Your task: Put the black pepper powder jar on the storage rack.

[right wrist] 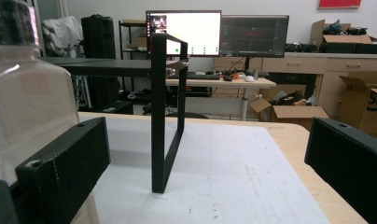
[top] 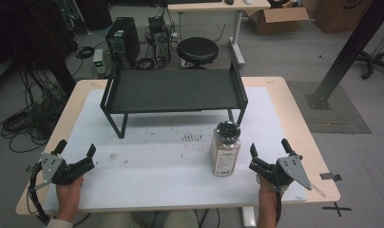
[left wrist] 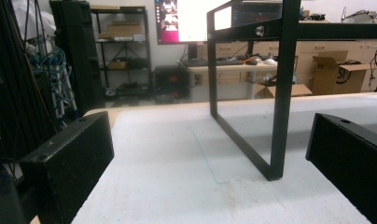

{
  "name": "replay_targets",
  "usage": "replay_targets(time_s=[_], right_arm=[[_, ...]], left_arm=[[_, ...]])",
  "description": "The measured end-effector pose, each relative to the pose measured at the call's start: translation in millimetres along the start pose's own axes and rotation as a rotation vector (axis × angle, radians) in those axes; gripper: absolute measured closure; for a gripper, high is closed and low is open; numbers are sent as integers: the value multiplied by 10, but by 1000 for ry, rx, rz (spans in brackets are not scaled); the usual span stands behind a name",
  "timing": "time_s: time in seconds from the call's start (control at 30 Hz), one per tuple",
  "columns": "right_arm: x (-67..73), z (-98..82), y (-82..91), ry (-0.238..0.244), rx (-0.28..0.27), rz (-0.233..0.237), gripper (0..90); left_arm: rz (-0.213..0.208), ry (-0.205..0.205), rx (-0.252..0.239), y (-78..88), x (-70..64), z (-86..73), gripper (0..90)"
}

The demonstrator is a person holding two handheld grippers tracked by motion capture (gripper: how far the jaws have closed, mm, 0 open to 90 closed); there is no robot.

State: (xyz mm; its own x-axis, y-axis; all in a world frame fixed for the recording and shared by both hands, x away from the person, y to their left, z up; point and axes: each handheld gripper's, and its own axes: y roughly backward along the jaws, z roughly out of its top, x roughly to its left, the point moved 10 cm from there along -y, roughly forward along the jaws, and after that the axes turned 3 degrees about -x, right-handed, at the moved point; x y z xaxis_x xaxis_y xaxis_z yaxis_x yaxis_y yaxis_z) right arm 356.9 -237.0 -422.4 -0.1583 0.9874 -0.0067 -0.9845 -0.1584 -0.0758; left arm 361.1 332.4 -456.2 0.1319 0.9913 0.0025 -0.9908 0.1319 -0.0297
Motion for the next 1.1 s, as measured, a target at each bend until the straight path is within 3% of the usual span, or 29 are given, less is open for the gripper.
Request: replay_targets(time_s=[0.47, 1.1], right_arm=[[135, 275, 129, -4, -7, -9, 0], [453, 413, 238, -14, -4, 17, 0]], left_arm=[[-1, 0, 0, 0, 0, 0, 12], [0, -1, -2, 2, -1, 1, 12]])
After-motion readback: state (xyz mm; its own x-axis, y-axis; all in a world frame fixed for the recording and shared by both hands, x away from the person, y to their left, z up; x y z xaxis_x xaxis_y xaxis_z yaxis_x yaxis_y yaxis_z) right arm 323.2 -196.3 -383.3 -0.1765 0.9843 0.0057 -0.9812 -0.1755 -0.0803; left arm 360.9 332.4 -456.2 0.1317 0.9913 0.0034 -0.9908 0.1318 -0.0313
